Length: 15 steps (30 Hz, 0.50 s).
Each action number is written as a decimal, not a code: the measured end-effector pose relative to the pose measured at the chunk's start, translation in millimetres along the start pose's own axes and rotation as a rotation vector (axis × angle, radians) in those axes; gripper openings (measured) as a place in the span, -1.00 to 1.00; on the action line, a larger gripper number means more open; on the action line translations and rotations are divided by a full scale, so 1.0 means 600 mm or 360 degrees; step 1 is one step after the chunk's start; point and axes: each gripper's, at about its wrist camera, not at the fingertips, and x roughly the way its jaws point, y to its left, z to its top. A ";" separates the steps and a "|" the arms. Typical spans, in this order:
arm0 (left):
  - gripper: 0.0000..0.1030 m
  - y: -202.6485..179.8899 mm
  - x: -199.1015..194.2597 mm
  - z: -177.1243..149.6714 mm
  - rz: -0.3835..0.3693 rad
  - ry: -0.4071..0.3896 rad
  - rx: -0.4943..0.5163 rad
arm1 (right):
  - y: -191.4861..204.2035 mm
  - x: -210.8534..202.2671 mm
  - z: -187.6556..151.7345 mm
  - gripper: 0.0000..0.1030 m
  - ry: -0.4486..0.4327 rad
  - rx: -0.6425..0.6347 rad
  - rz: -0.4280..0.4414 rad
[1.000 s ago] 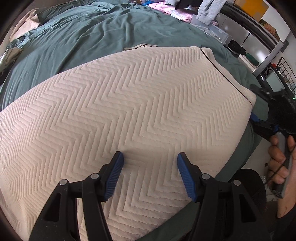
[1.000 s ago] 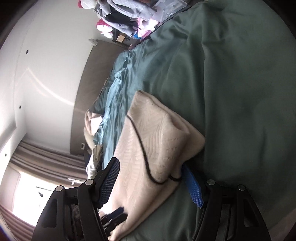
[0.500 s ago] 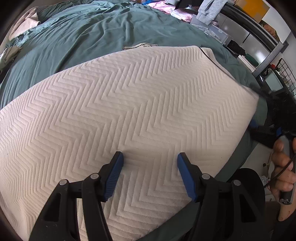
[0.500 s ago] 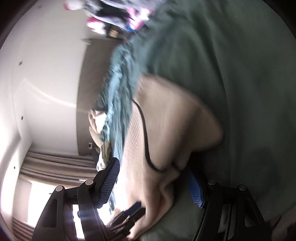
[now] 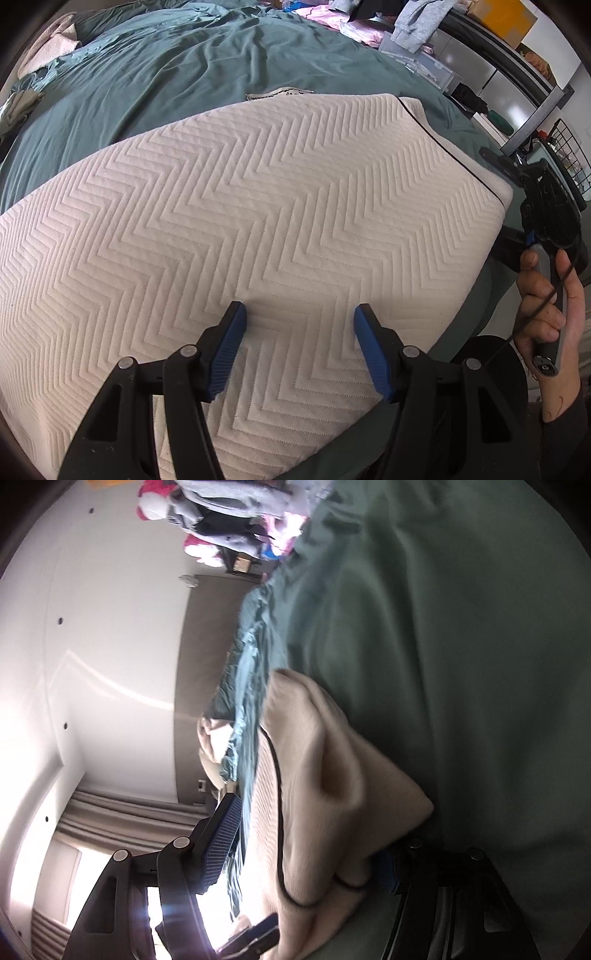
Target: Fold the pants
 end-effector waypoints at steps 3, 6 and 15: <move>0.14 -0.002 0.000 0.000 0.0009 0.0001 0.0003 | 0.012 0.005 -0.002 1.00 -0.0014 -0.0043 0.0001; 0.14 -0.002 0.000 0.001 0.0003 0.0003 -0.0003 | 0.027 -0.009 -0.006 1.00 -0.0033 -0.0086 -0.0083; 0.14 0.005 -0.003 0.002 -0.0027 0.0013 -0.0015 | 0.020 -0.036 -0.002 1.00 -0.0091 0.0002 0.0235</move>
